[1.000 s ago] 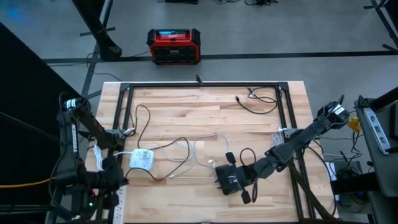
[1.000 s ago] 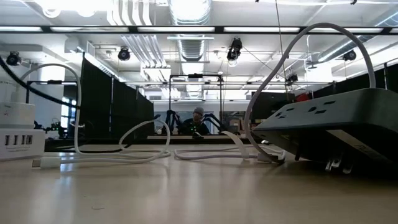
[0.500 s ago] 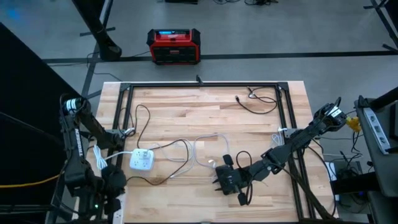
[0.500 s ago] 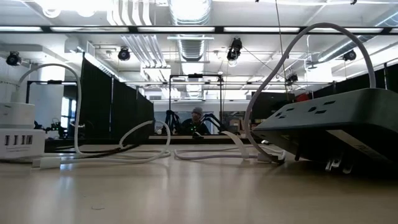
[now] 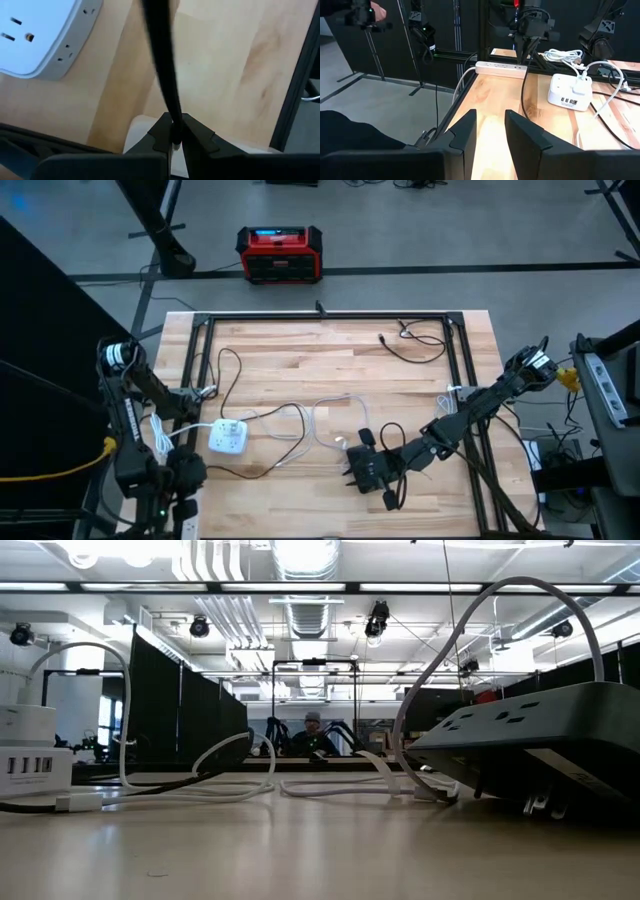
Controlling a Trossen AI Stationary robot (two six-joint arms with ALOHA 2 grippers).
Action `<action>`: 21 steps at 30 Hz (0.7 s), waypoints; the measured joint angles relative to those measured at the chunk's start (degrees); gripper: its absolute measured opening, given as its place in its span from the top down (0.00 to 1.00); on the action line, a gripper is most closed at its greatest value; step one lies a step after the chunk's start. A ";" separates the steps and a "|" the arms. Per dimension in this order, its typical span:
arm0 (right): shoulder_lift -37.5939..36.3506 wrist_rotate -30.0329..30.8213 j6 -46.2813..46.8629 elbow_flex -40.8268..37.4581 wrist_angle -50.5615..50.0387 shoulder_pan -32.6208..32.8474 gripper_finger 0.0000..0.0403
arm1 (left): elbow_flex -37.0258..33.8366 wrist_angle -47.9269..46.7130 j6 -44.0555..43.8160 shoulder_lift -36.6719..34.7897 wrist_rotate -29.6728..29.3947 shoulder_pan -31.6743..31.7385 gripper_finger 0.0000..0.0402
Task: Insert USB
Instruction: Insert the middle left black charger cable into the bottom white outlet extension
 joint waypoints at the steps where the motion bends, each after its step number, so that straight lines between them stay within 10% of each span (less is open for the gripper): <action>1: 0.00 0.00 0.00 0.00 -0.01 0.00 0.79 | -0.28 0.00 -0.39 0.00 0.35 -0.10 0.97; 21: -0.02 0.02 0.44 0.00 0.20 0.00 0.80 | -3.21 0.00 -1.75 0.02 5.32 -0.25 0.97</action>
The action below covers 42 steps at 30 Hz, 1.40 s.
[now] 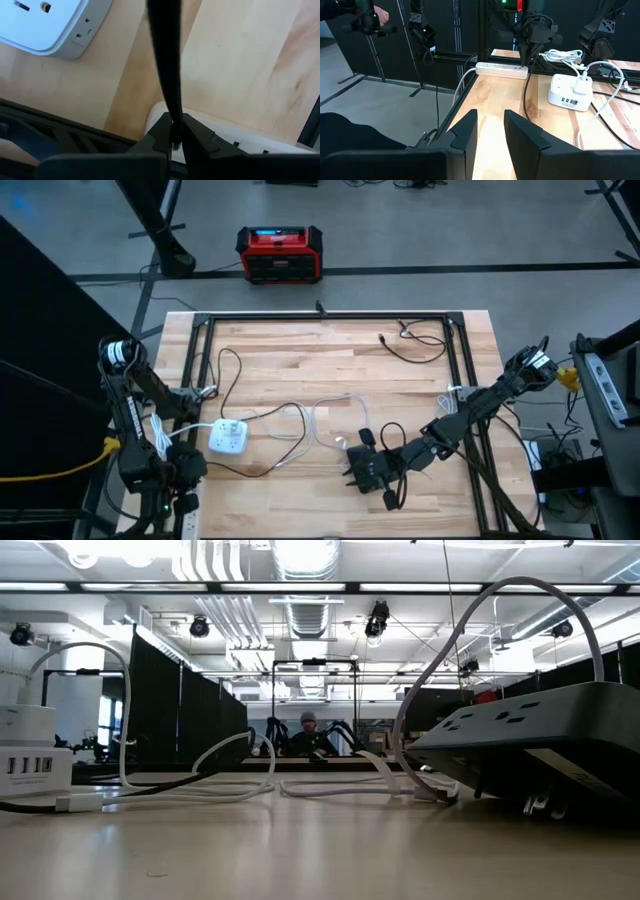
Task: Insert USB
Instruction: Insert the middle left black charger cable into the bottom white outlet extension
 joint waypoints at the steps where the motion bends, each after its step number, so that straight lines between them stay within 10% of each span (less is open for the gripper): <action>1: 0.00 0.00 0.00 0.00 0.00 0.00 0.80 | -0.01 0.01 -0.25 0.00 -0.04 0.00 0.97; 42: 0.00 0.01 -0.39 0.00 -0.02 0.01 0.85 | -1.01 1.94 -0.63 0.28 -15.15 0.04 0.97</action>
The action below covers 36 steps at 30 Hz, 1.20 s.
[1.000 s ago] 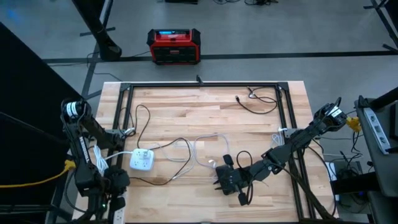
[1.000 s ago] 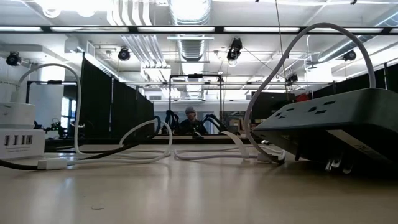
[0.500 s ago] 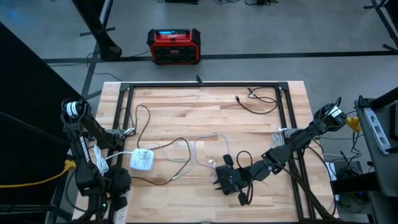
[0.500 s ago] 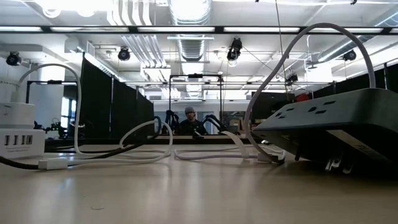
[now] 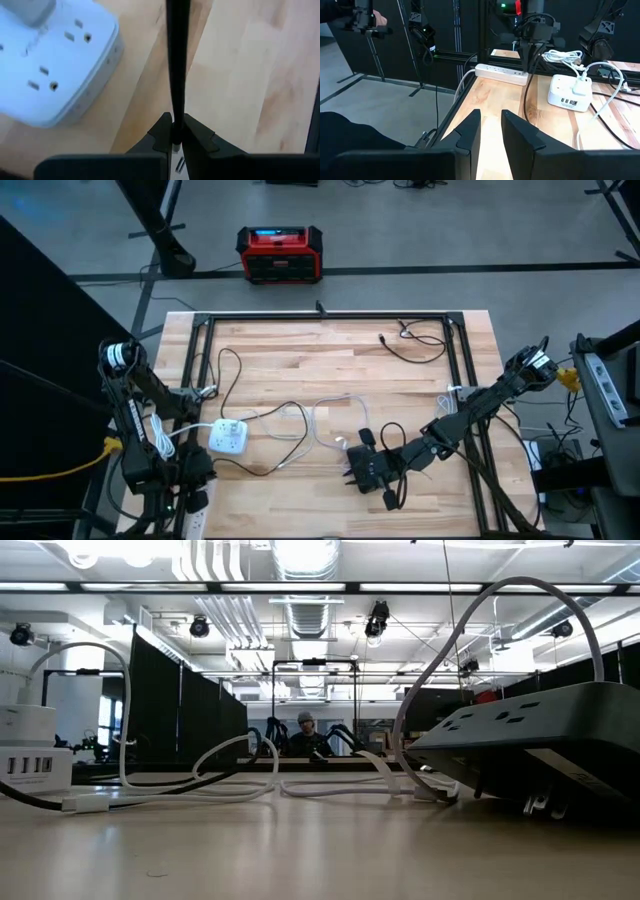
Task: Insert USB
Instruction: Insert the middle left black charger cable into the bottom white outlet extension
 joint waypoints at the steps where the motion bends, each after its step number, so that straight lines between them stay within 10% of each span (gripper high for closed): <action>1: 0.00 -0.01 0.00 0.00 0.00 -0.01 0.85 | 0.00 0.30 -0.01 0.02 1.29 0.01 0.97; 24: 0.00 0.01 -0.40 0.00 0.02 -0.01 0.85 | 0.00 5.43 -0.64 0.07 8.96 0.07 0.97; 36: 0.00 0.01 -0.47 0.00 0.02 -0.01 0.83 | -0.02 6.71 -0.69 4.23 -0.27 0.20 0.97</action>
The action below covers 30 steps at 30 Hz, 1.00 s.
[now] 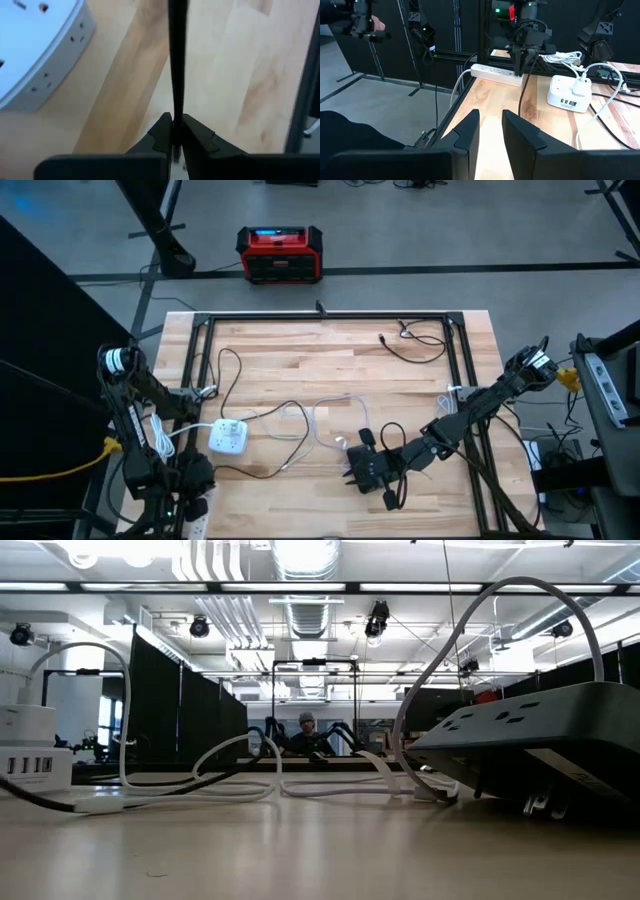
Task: Insert USB
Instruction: Insert the middle left black charger cable into the bottom white outlet extension
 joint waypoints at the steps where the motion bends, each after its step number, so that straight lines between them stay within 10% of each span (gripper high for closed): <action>1: 0.00 0.00 0.01 0.00 0.00 0.01 0.83 | 0.00 0.20 -0.01 0.59 -0.37 0.02 0.97; 30: -0.02 0.04 -0.21 0.02 0.45 0.00 0.82 | -0.95 -3.91 2.12 2.58 -15.96 2.95 0.97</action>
